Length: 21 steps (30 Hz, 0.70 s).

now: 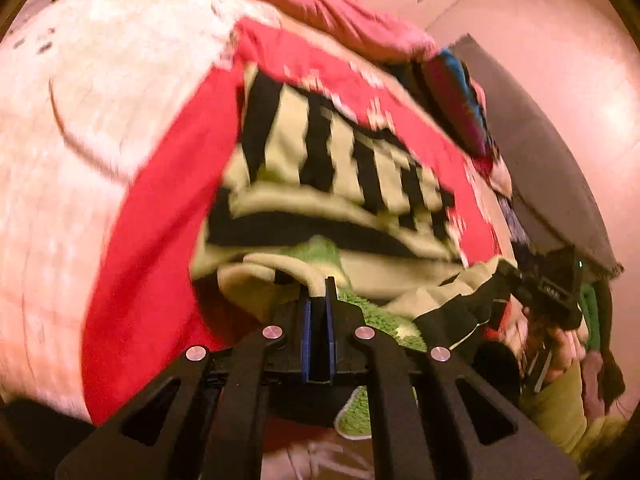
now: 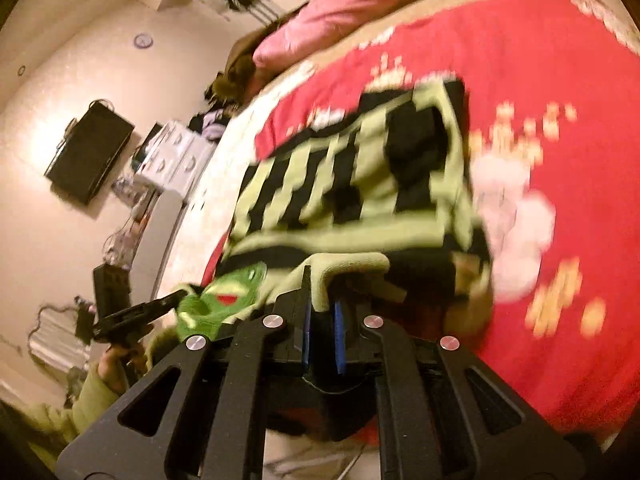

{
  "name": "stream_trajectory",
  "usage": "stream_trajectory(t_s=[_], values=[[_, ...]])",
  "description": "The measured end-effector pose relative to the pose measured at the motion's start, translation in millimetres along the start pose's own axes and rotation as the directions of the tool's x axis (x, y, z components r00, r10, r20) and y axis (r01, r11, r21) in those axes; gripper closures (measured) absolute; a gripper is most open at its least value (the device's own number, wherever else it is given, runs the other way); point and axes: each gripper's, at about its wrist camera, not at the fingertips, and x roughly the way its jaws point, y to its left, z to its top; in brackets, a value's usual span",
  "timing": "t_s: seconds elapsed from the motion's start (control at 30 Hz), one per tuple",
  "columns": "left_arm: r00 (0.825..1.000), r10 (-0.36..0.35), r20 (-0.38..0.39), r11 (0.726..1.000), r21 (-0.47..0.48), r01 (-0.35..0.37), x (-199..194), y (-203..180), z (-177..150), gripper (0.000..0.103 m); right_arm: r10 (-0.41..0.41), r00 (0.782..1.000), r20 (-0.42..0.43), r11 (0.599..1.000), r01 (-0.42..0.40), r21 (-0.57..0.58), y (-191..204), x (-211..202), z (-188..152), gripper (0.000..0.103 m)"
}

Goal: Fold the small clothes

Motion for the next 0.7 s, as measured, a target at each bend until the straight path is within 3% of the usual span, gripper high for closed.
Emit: stream_trajectory(t_s=[0.2,0.43,0.47,0.53,0.6,0.7], values=[[0.994,0.051,0.099,0.997,-0.056,-0.045,21.7,5.3,61.3,0.097,-0.031,0.999,0.029,0.997,0.029,0.068,-25.8,29.6,45.3,0.099],[0.986,0.121,0.113,0.989,-0.099,-0.110,52.9,23.4,79.7,0.086,-0.133,0.990,0.049,0.990,0.130,0.063,-55.1,55.3,37.9,0.092],[0.986,0.122,0.117,0.988,-0.106,-0.110,51.0,26.0,77.3,0.082,-0.127,0.990,0.055,0.991,0.124,0.055,-57.8,53.3,35.8,0.089],[0.982,0.138,0.132,0.988,-0.091,-0.127,43.1,27.3,72.1,0.064,-0.121,0.989,0.080,0.993,0.119,0.026,-59.4,41.8,35.2,0.080],[0.970,0.187,0.159,0.982,-0.052,-0.181,30.7,24.0,65.5,0.059,-0.146,0.981,0.125,0.989,0.149,-0.009,-57.2,26.2,36.3,0.064],[0.962,0.198,0.186,0.980,-0.030,-0.196,13.9,22.0,57.3,0.057,-0.173,0.969,0.177,0.982,0.183,-0.044,-55.5,3.2,36.8,0.056]])
